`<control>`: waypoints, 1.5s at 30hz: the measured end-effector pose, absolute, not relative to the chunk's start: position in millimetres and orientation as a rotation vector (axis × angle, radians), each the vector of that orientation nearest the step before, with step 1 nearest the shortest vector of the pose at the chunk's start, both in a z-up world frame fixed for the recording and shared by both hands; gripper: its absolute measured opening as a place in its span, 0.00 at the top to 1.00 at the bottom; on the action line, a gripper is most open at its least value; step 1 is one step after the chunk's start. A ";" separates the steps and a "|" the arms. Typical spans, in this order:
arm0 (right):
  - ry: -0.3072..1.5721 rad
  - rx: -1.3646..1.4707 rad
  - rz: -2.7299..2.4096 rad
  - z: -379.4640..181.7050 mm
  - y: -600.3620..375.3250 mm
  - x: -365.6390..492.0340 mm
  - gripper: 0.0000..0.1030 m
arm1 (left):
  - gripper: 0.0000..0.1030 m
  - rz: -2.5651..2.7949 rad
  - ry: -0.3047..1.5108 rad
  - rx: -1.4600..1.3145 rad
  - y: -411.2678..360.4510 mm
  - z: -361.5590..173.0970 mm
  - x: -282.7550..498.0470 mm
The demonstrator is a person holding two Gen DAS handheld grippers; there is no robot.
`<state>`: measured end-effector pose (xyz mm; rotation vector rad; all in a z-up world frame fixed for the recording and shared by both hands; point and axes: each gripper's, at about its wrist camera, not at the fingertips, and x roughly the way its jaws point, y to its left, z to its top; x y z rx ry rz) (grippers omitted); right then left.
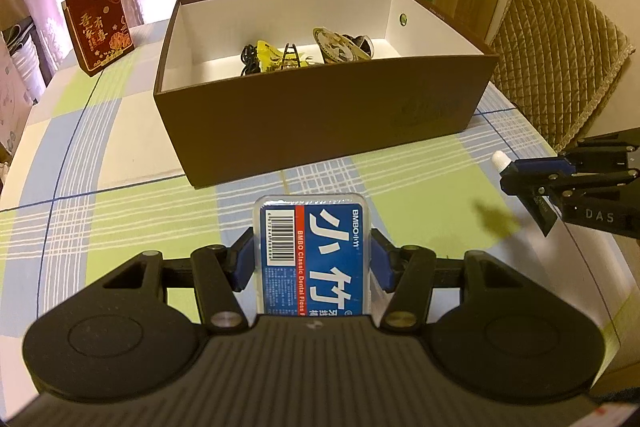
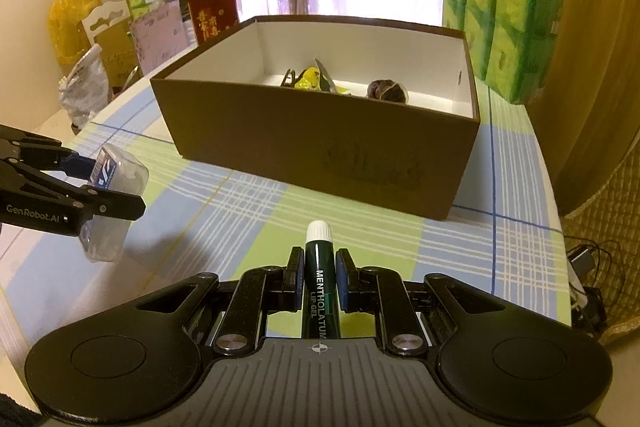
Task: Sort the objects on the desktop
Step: 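Carry the floss box in the left tool and tube in the right tool over the box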
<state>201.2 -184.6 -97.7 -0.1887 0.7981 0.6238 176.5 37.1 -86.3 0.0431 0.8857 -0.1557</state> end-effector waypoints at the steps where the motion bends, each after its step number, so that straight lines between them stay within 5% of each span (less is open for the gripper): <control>1: 0.796 -0.187 0.624 -96.8 -184.6 201.7 0.87 | 0.49 -0.157 0.884 0.043 36.9 -85.5 177.5; 45: 0.676 -0.125 0.682 -45.2 -173.6 264.6 0.87 | 0.49 -0.186 0.765 0.073 46.5 -40.6 248.7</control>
